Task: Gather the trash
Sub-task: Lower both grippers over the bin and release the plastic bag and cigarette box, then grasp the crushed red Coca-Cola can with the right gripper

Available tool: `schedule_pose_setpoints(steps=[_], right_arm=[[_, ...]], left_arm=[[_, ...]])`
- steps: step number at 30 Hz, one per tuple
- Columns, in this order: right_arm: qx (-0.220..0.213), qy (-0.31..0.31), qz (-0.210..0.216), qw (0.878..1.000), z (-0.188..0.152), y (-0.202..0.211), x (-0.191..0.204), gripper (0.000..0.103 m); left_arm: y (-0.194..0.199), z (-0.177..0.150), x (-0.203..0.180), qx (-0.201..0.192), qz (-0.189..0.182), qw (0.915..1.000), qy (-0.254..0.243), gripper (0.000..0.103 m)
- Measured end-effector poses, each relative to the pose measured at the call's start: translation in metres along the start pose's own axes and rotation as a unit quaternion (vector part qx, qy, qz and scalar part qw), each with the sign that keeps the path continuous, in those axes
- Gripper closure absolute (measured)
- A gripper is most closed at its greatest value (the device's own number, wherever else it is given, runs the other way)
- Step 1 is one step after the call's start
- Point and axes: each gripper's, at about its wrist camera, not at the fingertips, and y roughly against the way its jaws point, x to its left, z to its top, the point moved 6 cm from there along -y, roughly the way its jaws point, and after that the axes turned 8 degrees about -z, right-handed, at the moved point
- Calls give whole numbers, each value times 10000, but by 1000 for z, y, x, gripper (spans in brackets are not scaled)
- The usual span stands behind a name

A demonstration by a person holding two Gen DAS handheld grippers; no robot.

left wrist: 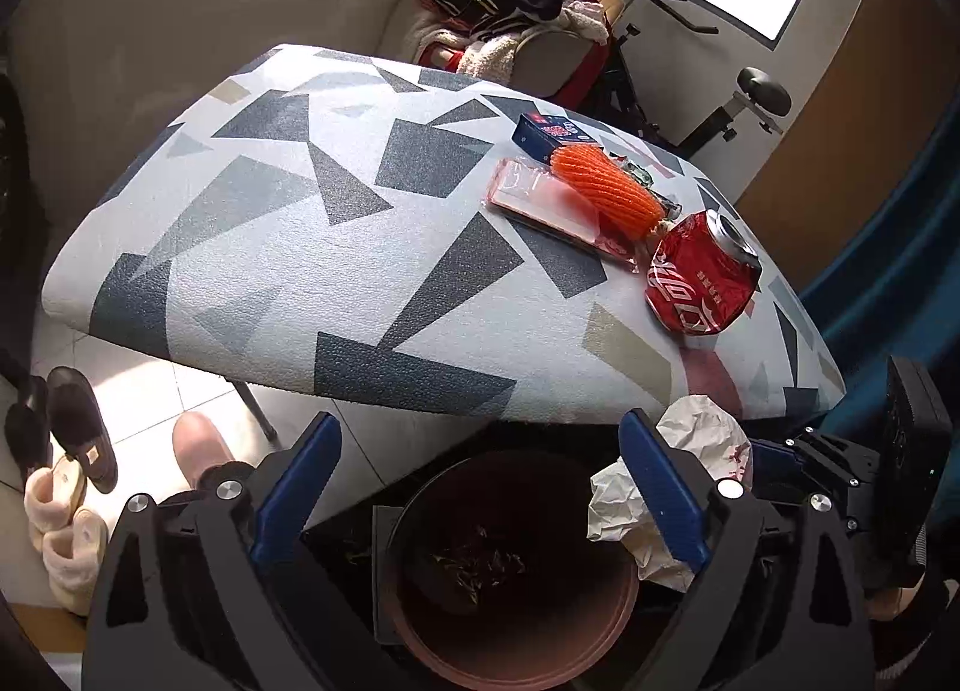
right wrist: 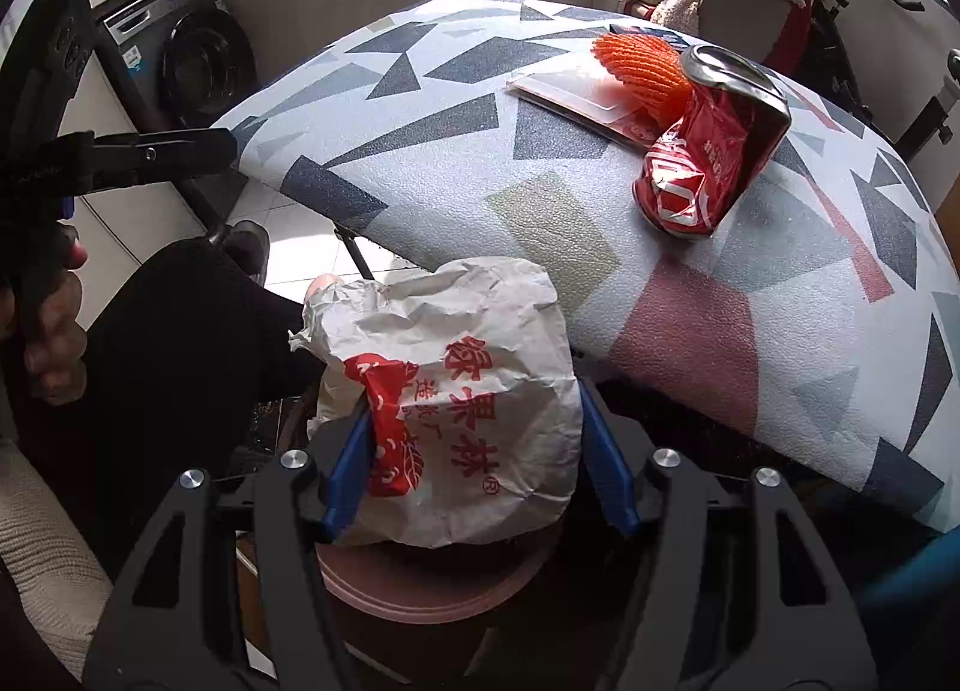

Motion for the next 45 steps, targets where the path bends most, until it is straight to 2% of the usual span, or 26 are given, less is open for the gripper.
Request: schedule_pose_setpoints(steps=[7, 23, 30, 35, 39, 45], right_arm=[[306, 314, -110, 9990, -15, -22, 14, 38], [495, 728, -337, 9956, -19, -39, 29, 32], [491, 743, -393, 9953, -20, -40, 27, 17], [369, 465, -494, 9970, -17, -35, 15, 11], [205, 56, -495, 9985, -11, -28, -1, 10], [3, -203, -520, 9984, -7, -19, -12, 9]], left_arm=[[-1, -3, 10, 13, 98, 9999, 95, 11], [-11, -17, 21, 141, 113, 9996, 237, 11], [-13, -20, 20, 176, 108, 9995, 240, 11], [-13, -20, 21, 158, 117, 9995, 235, 11], [-11, -18, 21, 120, 147, 9996, 217, 11], [-11, -15, 19, 78, 190, 9997, 134, 11]])
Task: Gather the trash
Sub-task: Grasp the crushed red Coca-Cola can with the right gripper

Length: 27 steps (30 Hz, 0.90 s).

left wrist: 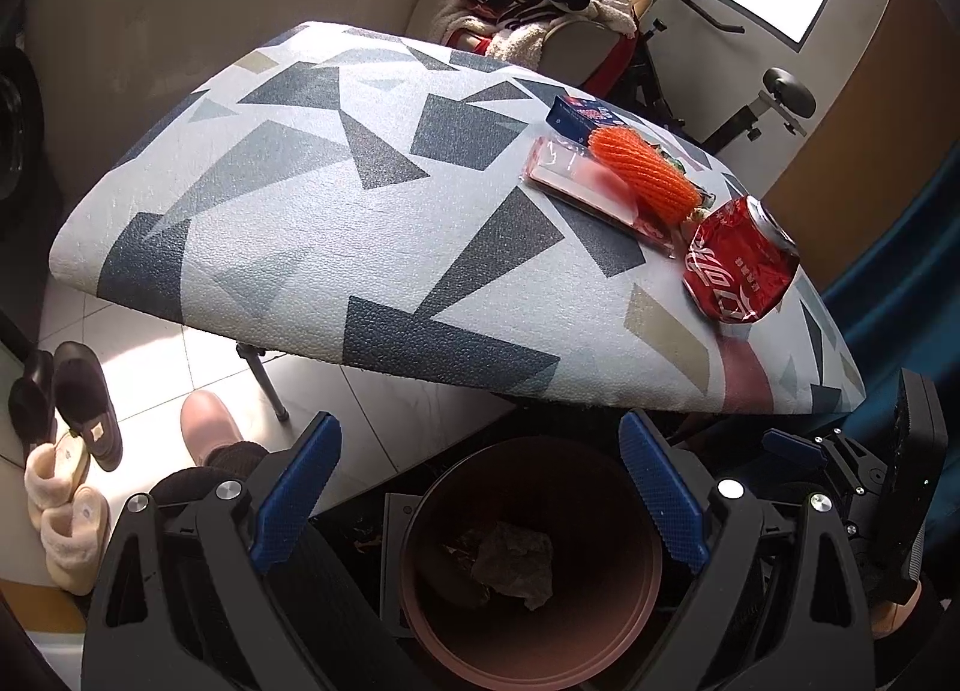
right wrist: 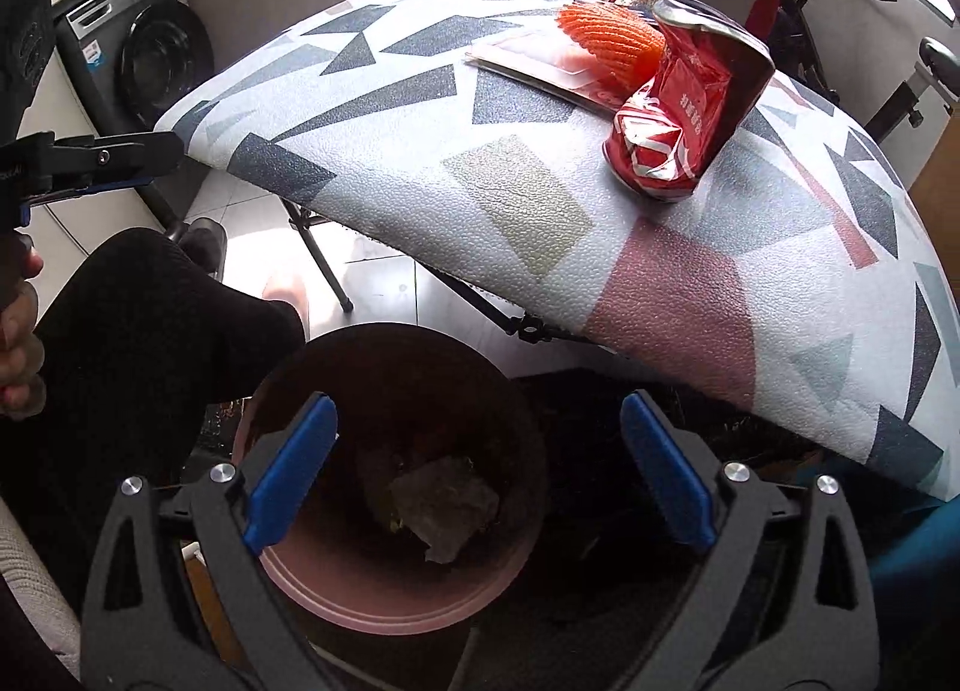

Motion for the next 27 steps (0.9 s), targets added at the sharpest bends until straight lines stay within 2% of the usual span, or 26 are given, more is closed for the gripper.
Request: schedule_pose_setpoints(steps=[13, 21, 27], right_arm=[[-449, -268, -222, 9984, 21, 17, -28, 8], [-860, -285, -591, 9941, 50, 22, -53, 9], [-1025, -590, -572, 9913, 79, 13, -77, 9]], left_arm=[[0, 12, 0, -89, 86, 9999, -117, 11], [-8, 19, 4, -51, 90, 9999, -73, 11], [-17, 23, 6, -26, 56, 10000, 20, 11]])
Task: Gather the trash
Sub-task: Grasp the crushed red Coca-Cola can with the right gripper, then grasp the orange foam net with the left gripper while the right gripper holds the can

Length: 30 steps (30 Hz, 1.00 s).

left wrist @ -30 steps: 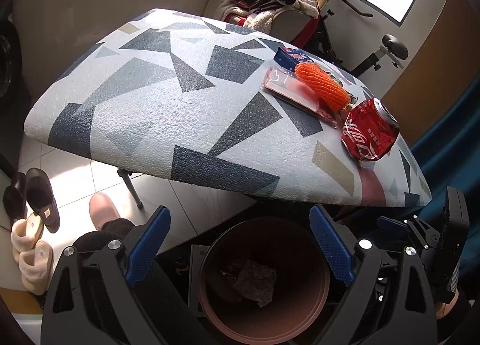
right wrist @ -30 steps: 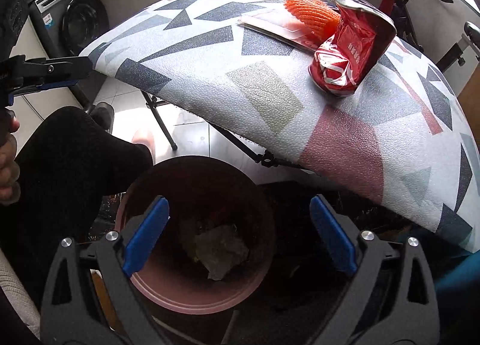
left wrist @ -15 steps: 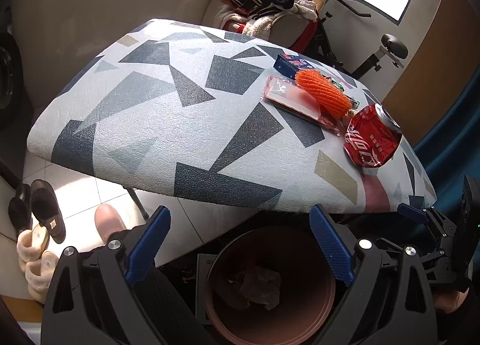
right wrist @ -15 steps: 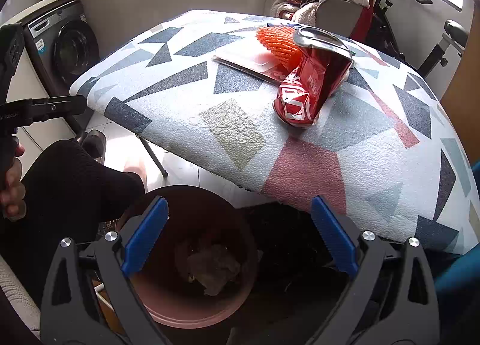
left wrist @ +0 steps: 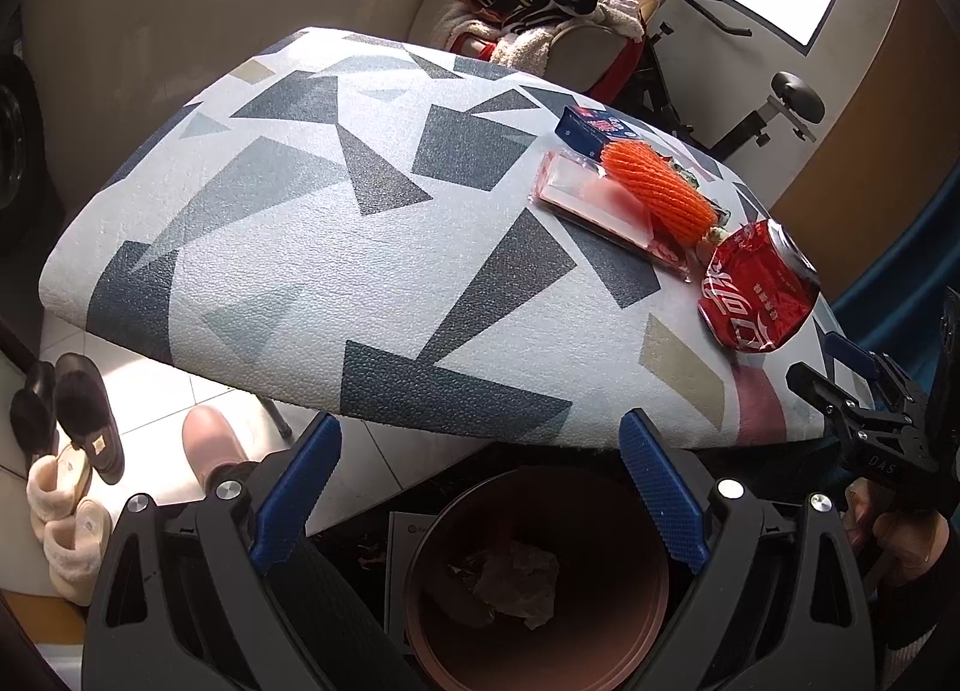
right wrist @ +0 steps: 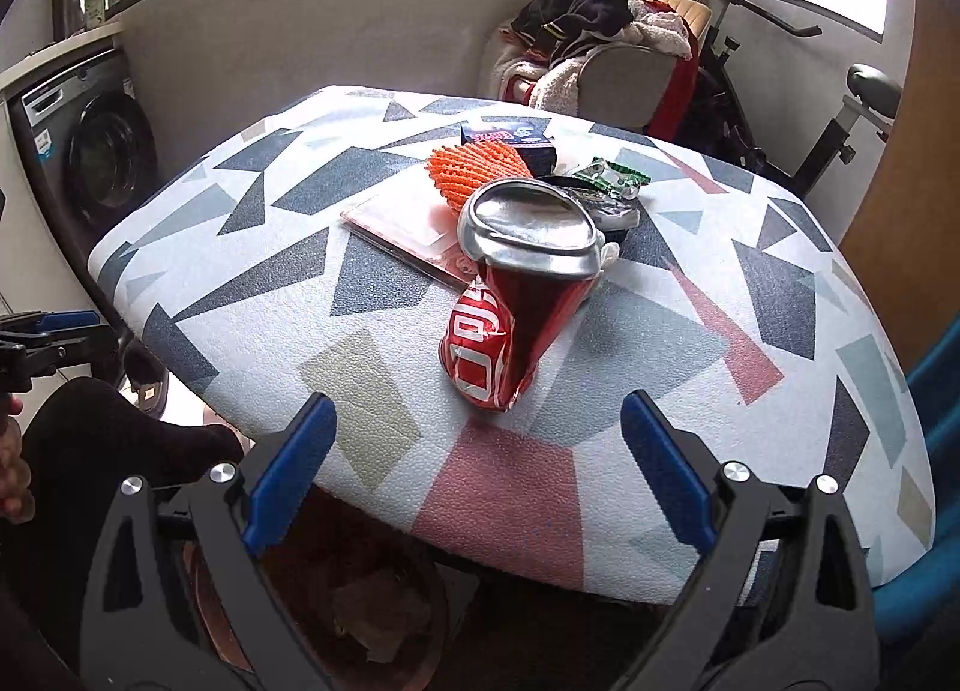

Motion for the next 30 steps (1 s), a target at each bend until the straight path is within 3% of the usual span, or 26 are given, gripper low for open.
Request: schedule_pose_setpoints(steps=[8, 11, 13, 15, 21, 24, 30], right_arm=[[-73, -790, 300, 9964, 29, -36, -20, 25], [45, -1065, 447, 9933, 30, -51, -26, 42], [166, -1027, 508, 9933, 29, -58, -25, 68], [146, -976, 488, 9939, 28, -57, -25, 82], [-93, -1128, 401, 9928, 31, -41, -44, 83], [-127, -1268, 323, 9913, 34, -36, -60, 83], [-152, -1483, 212, 9886, 33, -29, -85, 83]], left_arm=[[-17, 8, 3, 94, 29, 9999, 98, 11], [-24, 11, 1, 131, 70, 9999, 77, 11], [-28, 14, -2, 158, 88, 9998, 23, 11], [-34, 16, -6, 197, 58, 9998, -1, 11], [-56, 31, -23, 341, -272, 9990, 37, 11], [-71, 50, -31, 384, -628, 9965, 393, 12], [-106, 104, -65, 449, -1617, 9787, 1179, 21]])
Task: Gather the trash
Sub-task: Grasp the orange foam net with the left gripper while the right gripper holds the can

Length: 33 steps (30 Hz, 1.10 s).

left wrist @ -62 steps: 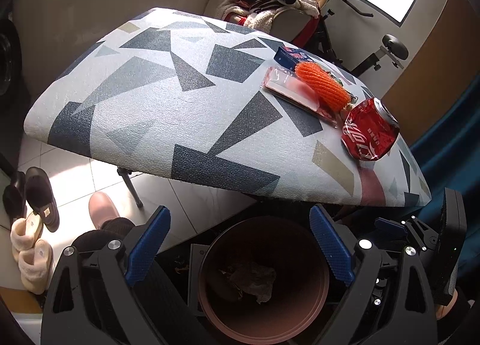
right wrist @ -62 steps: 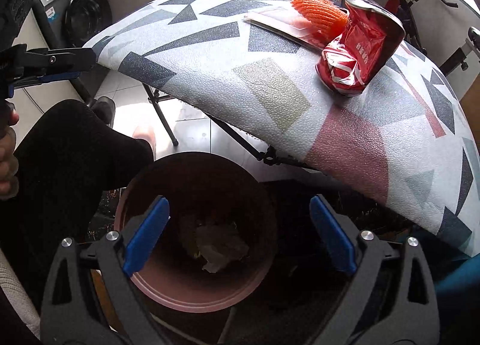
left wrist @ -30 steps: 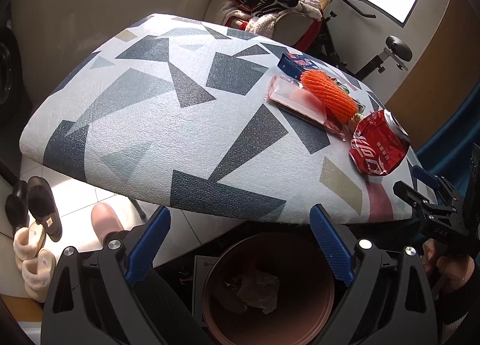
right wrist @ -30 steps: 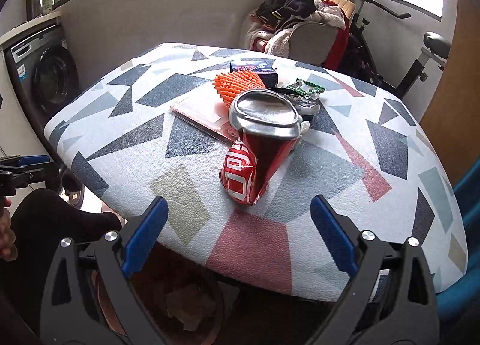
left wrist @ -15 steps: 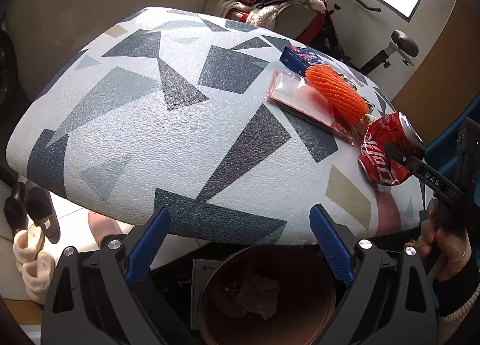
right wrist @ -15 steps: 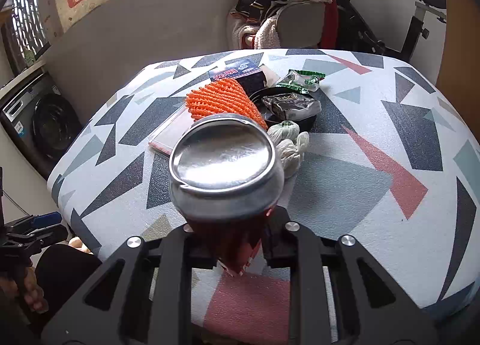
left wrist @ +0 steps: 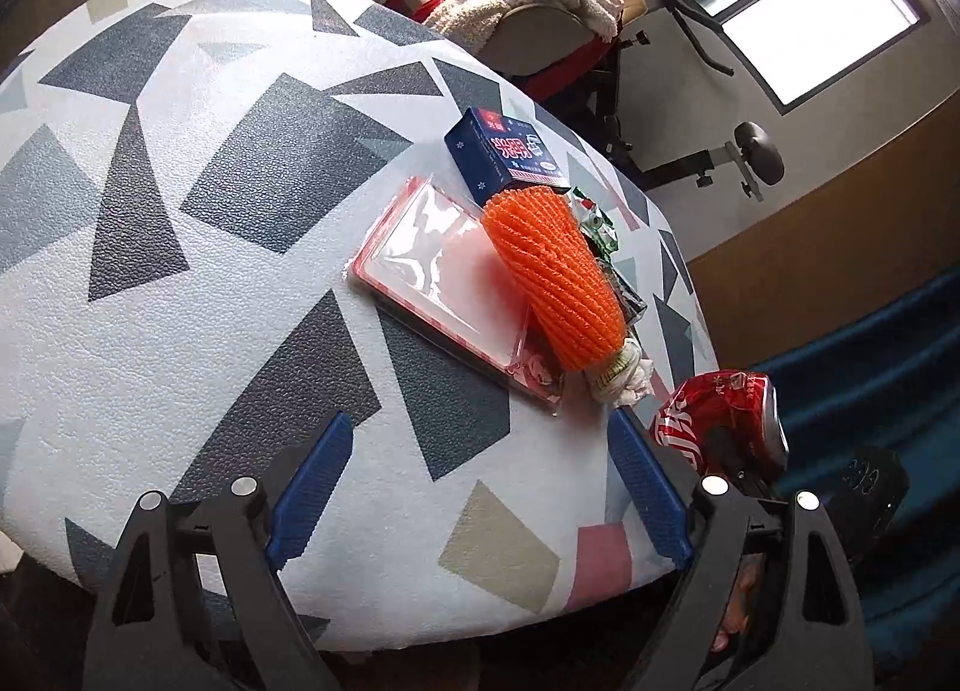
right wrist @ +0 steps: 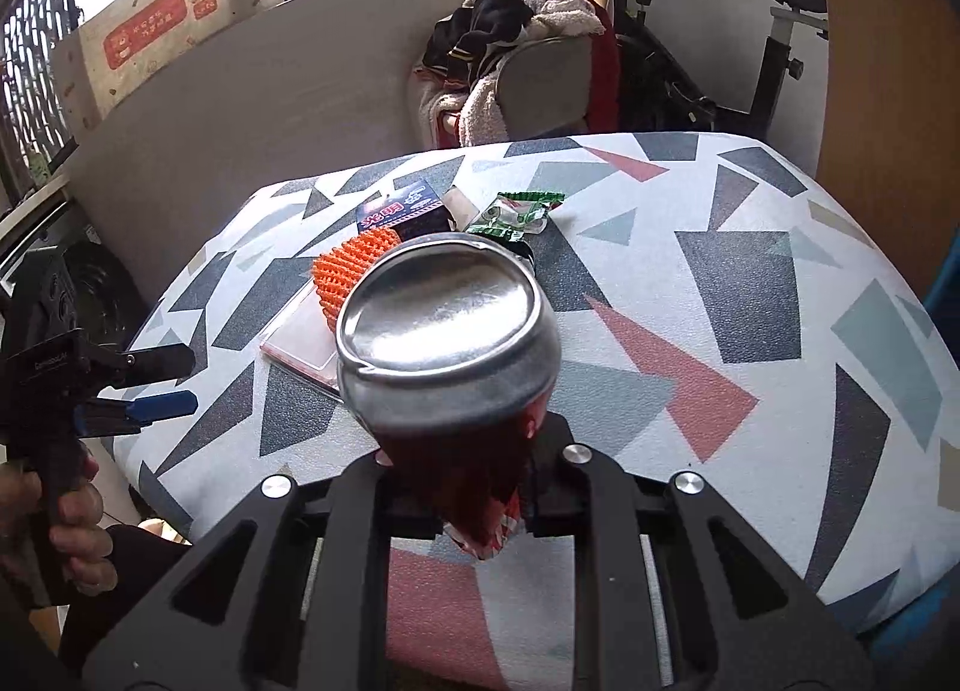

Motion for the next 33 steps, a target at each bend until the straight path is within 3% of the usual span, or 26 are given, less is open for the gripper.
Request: schedule_pose_setpoints(steps=[4, 8, 10, 12, 14, 16, 17, 18, 20, 24, 33], right_arm=[[-27, -43, -96, 9999, -3, 4, -7, 83], [-43, -147, -89, 9998, -10, 9, -12, 83], [-19, -186, -80, 9998, -13, 9, -14, 83], [1, -190, -102, 9998, -15, 7, -16, 83], [6, -209, -119, 9997, -16, 7, -17, 82], [9, -253, -113, 9996, -17, 7, -18, 82], [5, -269, -109, 9996, -17, 7, -18, 83], [-4, -284, -99, 9995, -18, 8, -18, 82], [-24, -269, -85, 9996, -21, 11, -17, 83], [-8, -269, -78, 9996, -25, 14, -16, 83], [-5, -203, 129, 9997, -36, 33, 11, 83]], left_arm=[[-30, 38, -22, -146, -448, 9988, 152, 25], [-55, 67, -25, -201, -510, 9970, 549, 28], [-69, 74, -21, -161, -183, 9979, 595, 28], [-80, 77, -15, -97, 220, 9977, 627, 35], [-90, 78, -11, -67, 245, 9974, 679, 36], [-96, 78, -9, -83, 272, 9977, 623, 48], [-98, 78, -8, -81, 250, 9980, 577, 67], [-98, 77, -7, -53, 282, 9982, 534, 79], [-89, 77, -9, -129, 239, 9990, 346, 81], [-62, 74, -27, -203, 348, 9980, -496, 83], [15, 30, -68, -250, 329, 9784, -2026, 83]])
